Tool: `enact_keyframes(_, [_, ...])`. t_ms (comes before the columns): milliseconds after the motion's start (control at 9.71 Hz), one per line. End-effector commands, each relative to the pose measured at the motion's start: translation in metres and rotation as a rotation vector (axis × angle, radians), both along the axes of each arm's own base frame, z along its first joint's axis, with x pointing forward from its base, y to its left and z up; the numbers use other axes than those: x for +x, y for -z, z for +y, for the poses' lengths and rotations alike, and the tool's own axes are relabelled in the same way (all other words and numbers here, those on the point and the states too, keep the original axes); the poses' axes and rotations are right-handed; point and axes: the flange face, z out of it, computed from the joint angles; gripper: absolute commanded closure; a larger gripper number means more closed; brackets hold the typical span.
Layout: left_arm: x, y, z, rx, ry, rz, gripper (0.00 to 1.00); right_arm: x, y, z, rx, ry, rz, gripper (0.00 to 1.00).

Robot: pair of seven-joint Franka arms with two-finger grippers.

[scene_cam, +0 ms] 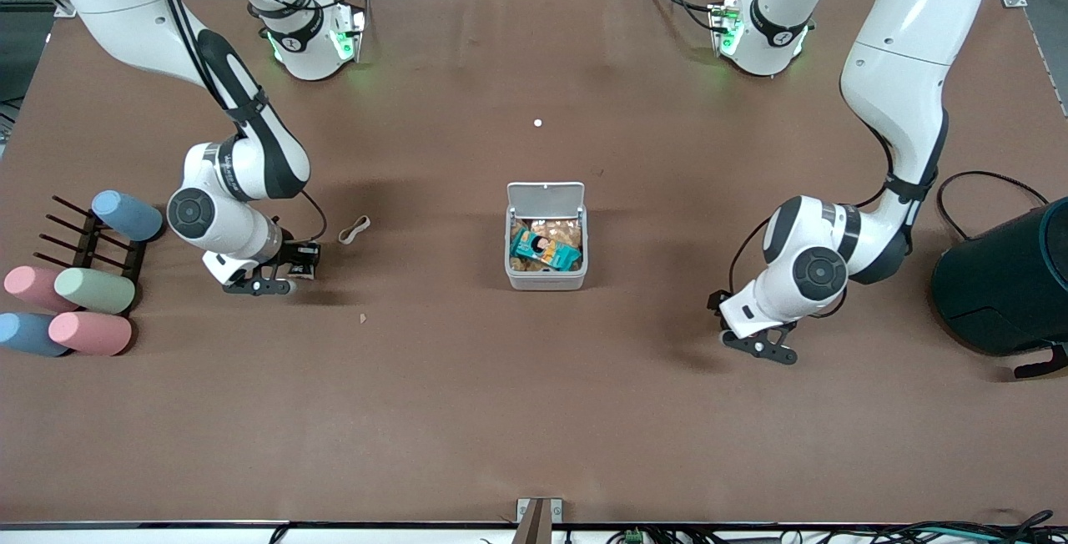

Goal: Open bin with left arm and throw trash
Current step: 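Move the left gripper to the black tape while the right gripper lifts tissues, then carry the tissues over the bin with the right gripper while the left grasps tape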

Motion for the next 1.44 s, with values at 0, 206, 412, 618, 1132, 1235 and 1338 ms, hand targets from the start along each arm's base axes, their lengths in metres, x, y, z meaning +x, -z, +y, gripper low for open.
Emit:
enact_keyframes(0, [-0.003, -0.005, -0.002, -0.001, 0.023, -0.015, 0.28, 0.043, -0.07, 0.038, -0.01, 0.066, 0.011, 1.0])
enact_keyframes(206, [-0.003, -0.006, -0.003, -0.005, 0.022, -0.016, 0.65, 0.07, -0.129, 0.104, 0.066, 0.143, -0.029, 1.0])
enact_keyframes(412, [-0.003, -0.007, -0.005, -0.009, 0.02, -0.017, 0.92, 0.079, -0.172, 0.173, 0.163, 0.199, -0.09, 1.0])
enact_keyframes(618, [0.001, -0.022, -0.008, -0.011, 0.02, -0.036, 1.0, 0.091, -0.184, 0.232, 0.198, 0.221, -0.123, 1.0])
enact_keyframes(1132, [-0.004, -0.126, -0.036, -0.049, -0.002, -0.05, 1.0, 0.053, -0.159, 0.369, 0.238, 0.086, -0.162, 0.98])
enact_keyframes(1235, [-0.007, -0.143, -0.036, -0.061, -0.018, -0.04, 1.0, 0.044, -0.157, 0.385, 0.252, 0.075, -0.174, 0.98])
enact_keyframes(1338, [-0.011, -0.156, -0.036, -0.065, -0.027, -0.021, 1.0, 0.031, -0.156, 0.403, 0.252, 0.068, -0.17, 0.98])
